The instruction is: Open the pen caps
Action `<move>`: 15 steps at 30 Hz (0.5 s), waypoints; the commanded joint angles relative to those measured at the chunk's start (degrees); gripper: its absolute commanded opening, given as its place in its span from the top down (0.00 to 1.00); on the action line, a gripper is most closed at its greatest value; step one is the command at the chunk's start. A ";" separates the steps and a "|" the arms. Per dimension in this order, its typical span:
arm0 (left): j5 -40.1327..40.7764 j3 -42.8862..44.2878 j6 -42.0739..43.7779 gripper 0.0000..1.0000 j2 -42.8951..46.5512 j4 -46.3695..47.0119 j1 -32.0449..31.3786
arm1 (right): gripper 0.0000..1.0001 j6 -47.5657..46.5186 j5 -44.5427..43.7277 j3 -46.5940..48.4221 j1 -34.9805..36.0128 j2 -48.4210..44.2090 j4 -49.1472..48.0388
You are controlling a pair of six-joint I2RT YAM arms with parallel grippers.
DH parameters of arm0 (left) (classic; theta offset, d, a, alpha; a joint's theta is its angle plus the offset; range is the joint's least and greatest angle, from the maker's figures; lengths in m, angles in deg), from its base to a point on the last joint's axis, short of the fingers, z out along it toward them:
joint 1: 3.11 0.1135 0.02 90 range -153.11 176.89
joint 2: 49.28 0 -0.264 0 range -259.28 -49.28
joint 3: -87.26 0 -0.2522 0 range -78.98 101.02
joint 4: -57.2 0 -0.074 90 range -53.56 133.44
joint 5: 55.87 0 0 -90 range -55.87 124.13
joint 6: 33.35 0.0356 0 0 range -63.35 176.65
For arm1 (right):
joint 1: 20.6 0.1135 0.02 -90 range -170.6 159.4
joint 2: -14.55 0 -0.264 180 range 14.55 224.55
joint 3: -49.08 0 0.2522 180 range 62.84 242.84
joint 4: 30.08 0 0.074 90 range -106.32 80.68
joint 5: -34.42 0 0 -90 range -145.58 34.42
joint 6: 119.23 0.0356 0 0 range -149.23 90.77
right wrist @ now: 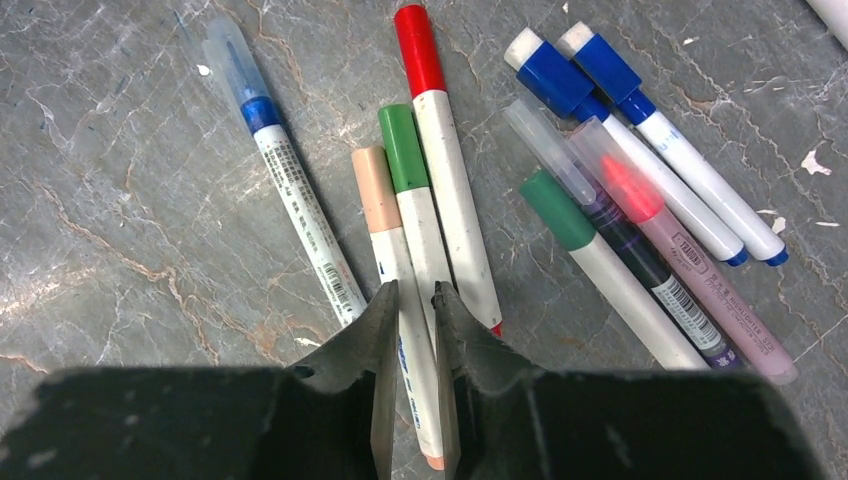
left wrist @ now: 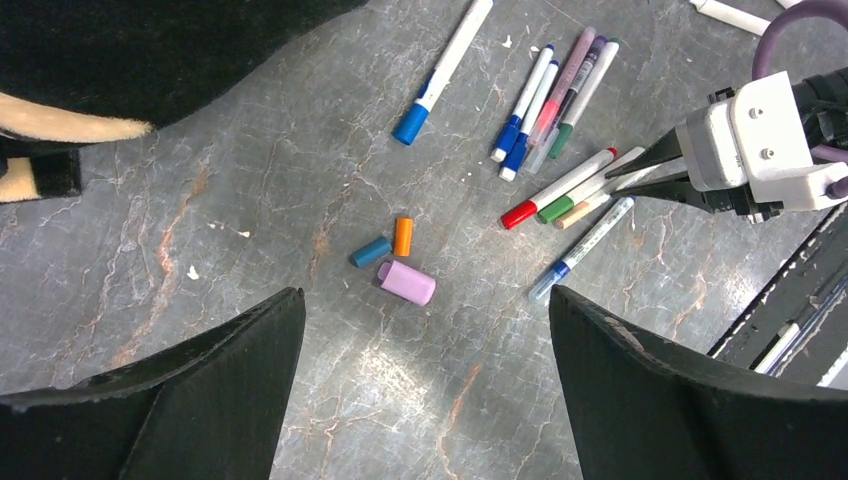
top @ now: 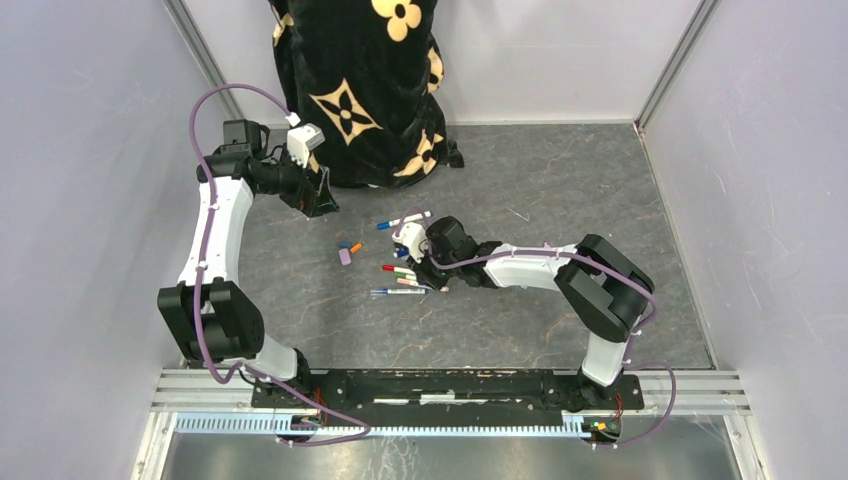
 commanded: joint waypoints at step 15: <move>-5.59 1.31 4.11 0.04 -0.41 -4.06 -0.21 | 0.70 -2.20 -3.85 -9.35 -1.29 -6.88 0.42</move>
